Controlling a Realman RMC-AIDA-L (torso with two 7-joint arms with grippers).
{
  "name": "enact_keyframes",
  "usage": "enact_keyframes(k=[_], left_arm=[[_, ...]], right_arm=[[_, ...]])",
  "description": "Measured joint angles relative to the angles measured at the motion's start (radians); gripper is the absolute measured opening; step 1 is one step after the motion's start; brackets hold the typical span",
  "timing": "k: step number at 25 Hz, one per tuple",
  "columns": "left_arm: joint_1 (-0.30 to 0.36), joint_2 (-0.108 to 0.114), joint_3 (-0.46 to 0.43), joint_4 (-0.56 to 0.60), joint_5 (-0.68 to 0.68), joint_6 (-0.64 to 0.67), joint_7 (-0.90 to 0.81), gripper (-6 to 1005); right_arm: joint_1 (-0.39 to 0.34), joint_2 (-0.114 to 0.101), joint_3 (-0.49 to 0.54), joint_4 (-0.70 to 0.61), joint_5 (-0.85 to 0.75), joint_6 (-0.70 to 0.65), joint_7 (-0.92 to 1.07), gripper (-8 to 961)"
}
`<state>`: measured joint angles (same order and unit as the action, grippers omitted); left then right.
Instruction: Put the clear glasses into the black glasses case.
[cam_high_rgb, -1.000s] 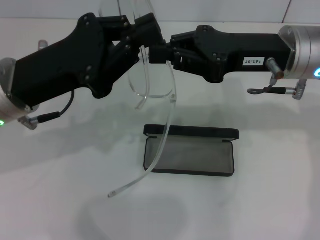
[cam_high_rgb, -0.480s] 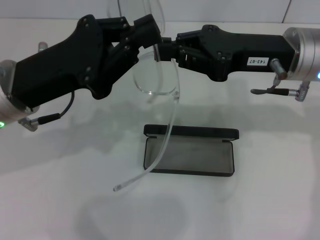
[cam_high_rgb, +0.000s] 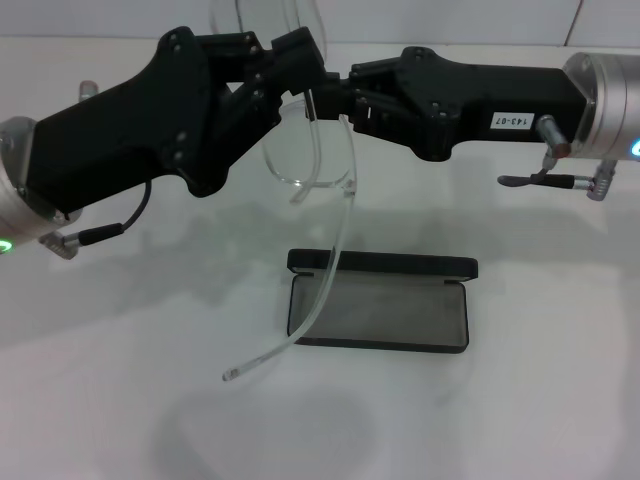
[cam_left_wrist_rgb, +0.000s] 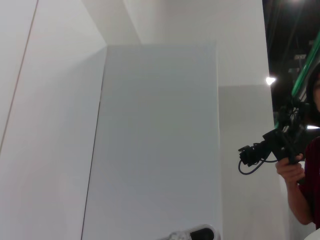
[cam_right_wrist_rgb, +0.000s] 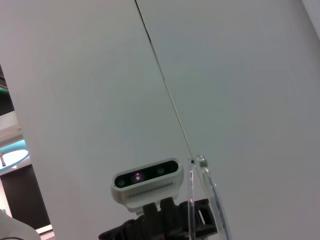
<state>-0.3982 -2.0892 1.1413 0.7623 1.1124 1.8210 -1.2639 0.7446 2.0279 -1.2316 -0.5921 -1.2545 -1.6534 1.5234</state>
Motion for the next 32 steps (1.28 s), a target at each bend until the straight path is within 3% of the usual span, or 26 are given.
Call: enact_keyframes(k=[18, 22, 28, 32], left_arm=[[0.005, 0.003, -0.002, 0.003, -0.003, 0.005, 0.017, 70], [0.007, 0.004, -0.039, 0.004, -0.004, 0.067, 0.028, 70], [0.019, 0.005, -0.086, -0.010, 0.000, 0.077, 0.024, 70], [-0.006, 0.005, -0.065, -0.035, 0.013, 0.077, 0.023, 70]], right_arm=[[-0.013, -0.008, 0.027, -0.007, 0.020, 0.020, -0.023, 75], [-0.051, -0.012, 0.149, -0.002, 0.028, -0.023, -0.027, 76], [-0.093, -0.018, 0.406, 0.008, 0.036, -0.204, -0.028, 76], [-0.110, -0.014, 0.486, 0.055, 0.131, -0.305, -0.043, 77]])
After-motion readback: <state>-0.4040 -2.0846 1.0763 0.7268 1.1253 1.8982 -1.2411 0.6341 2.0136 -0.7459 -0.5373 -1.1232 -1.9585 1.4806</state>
